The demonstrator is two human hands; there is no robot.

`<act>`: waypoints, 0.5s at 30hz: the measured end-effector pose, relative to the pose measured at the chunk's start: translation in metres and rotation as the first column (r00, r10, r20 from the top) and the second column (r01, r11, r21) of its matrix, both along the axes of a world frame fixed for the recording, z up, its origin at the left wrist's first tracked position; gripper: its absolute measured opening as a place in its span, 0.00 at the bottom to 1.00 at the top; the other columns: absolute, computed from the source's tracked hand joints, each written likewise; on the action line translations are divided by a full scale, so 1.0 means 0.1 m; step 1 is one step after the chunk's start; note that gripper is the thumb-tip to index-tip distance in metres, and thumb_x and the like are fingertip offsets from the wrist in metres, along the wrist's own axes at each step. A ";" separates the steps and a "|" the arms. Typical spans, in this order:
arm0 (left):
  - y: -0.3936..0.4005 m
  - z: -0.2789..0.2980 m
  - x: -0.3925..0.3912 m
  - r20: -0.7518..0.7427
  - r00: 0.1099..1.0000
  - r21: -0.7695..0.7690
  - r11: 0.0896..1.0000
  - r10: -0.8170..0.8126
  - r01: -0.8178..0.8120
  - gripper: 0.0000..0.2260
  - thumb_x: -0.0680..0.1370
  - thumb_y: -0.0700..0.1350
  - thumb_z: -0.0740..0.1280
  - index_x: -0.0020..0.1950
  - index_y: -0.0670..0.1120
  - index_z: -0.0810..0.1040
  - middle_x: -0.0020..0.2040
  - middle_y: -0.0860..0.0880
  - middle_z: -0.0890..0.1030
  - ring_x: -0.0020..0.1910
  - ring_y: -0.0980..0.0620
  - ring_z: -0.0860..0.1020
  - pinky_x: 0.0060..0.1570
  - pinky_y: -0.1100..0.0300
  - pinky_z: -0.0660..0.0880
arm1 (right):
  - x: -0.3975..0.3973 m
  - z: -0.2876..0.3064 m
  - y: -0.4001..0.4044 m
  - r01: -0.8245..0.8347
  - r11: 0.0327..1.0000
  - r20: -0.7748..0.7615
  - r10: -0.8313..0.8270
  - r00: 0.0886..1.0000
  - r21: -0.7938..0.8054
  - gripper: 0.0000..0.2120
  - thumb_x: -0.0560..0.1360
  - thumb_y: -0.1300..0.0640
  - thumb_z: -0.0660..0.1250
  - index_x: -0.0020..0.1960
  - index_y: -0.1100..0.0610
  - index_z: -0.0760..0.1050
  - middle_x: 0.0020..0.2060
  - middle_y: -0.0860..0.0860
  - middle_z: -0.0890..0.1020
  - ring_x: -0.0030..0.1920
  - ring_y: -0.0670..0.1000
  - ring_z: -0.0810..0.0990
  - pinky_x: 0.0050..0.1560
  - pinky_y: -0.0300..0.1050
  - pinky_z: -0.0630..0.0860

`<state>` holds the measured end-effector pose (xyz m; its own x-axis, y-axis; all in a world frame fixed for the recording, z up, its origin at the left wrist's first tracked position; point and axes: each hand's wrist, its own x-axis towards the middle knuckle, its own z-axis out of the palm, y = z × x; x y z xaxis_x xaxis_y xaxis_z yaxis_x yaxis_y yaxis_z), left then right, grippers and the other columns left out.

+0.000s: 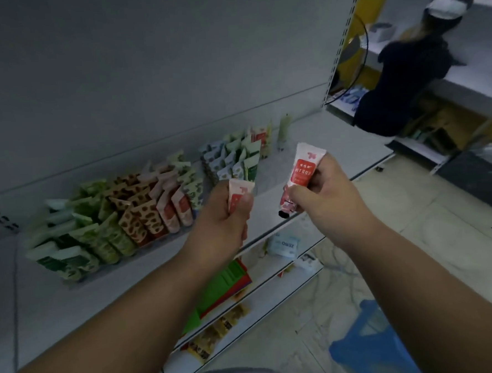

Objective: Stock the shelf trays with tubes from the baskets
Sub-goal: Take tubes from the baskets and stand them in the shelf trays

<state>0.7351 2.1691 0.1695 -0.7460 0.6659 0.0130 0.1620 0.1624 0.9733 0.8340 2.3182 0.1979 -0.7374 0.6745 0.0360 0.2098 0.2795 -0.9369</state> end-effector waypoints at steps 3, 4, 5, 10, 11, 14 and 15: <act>0.23 -0.08 -0.05 0.059 0.997 -0.058 0.997 0.053 -0.050 0.02 0.80 0.44 0.61 0.49 0.48 0.69 0.35 0.45 0.75 0.27 0.59 0.71 0.25 0.67 0.68 | -0.17 -0.01 0.38 -0.023 1.000 -0.071 0.022 0.997 -0.007 0.09 0.76 0.61 0.67 0.55 0.50 0.74 0.40 0.49 0.83 0.41 0.47 0.82 0.44 0.43 0.79; 0.32 -0.12 -0.08 0.071 0.995 -0.069 0.995 0.076 -0.072 0.02 0.80 0.42 0.61 0.50 0.48 0.69 0.37 0.44 0.75 0.27 0.60 0.71 0.25 0.68 0.68 | -0.25 -0.03 0.51 -0.042 0.999 -0.080 0.041 0.996 -0.001 0.08 0.77 0.60 0.66 0.55 0.52 0.75 0.38 0.50 0.83 0.40 0.47 0.82 0.44 0.42 0.79; 0.40 -0.16 -0.10 0.073 0.993 -0.080 0.993 0.096 -0.090 0.04 0.80 0.41 0.61 0.52 0.48 0.69 0.38 0.44 0.76 0.27 0.60 0.72 0.25 0.68 0.68 | -0.33 -0.07 0.65 -0.060 0.998 -0.068 0.062 0.996 0.026 0.06 0.78 0.59 0.66 0.54 0.52 0.75 0.37 0.49 0.83 0.40 0.47 0.82 0.45 0.44 0.80; 0.85 -0.31 -0.08 0.040 0.968 -0.059 0.967 0.249 -0.247 0.10 0.81 0.44 0.61 0.62 0.53 0.69 0.41 0.49 0.79 0.32 0.60 0.76 0.30 0.69 0.71 | -0.81 -0.22 1.36 -0.210 0.943 0.055 0.202 0.978 0.260 0.05 0.74 0.53 0.69 0.41 0.47 0.75 0.39 0.44 0.82 0.43 0.49 0.81 0.47 0.51 0.79; 0.93 -0.33 -0.04 0.036 0.958 -0.057 0.958 0.283 -0.281 0.10 0.81 0.43 0.61 0.60 0.55 0.69 0.40 0.50 0.78 0.32 0.60 0.76 0.30 0.69 0.71 | -0.90 -0.23 1.45 -0.234 0.926 0.058 0.228 0.972 0.295 0.04 0.74 0.52 0.70 0.41 0.47 0.75 0.38 0.43 0.81 0.43 0.48 0.81 0.45 0.45 0.78; 1.17 -0.42 0.07 0.036 0.924 -0.073 0.923 0.382 -0.379 0.08 0.81 0.43 0.61 0.53 0.57 0.69 0.39 0.50 0.77 0.32 0.58 0.76 0.32 0.65 0.74 | -1.18 -0.26 1.66 -0.328 0.863 0.085 0.321 0.943 0.385 0.07 0.72 0.52 0.72 0.45 0.47 0.74 0.36 0.38 0.77 0.39 0.39 0.77 0.36 0.28 0.69; 1.23 -0.45 0.08 0.037 0.909 -0.087 0.907 0.416 -0.411 0.06 0.81 0.43 0.61 0.52 0.56 0.69 0.39 0.48 0.78 0.32 0.58 0.76 0.31 0.65 0.73 | -1.27 -0.28 1.70 -0.358 0.844 0.087 0.353 0.931 0.399 0.08 0.72 0.52 0.72 0.47 0.48 0.74 0.36 0.37 0.77 0.38 0.36 0.76 0.34 0.25 0.68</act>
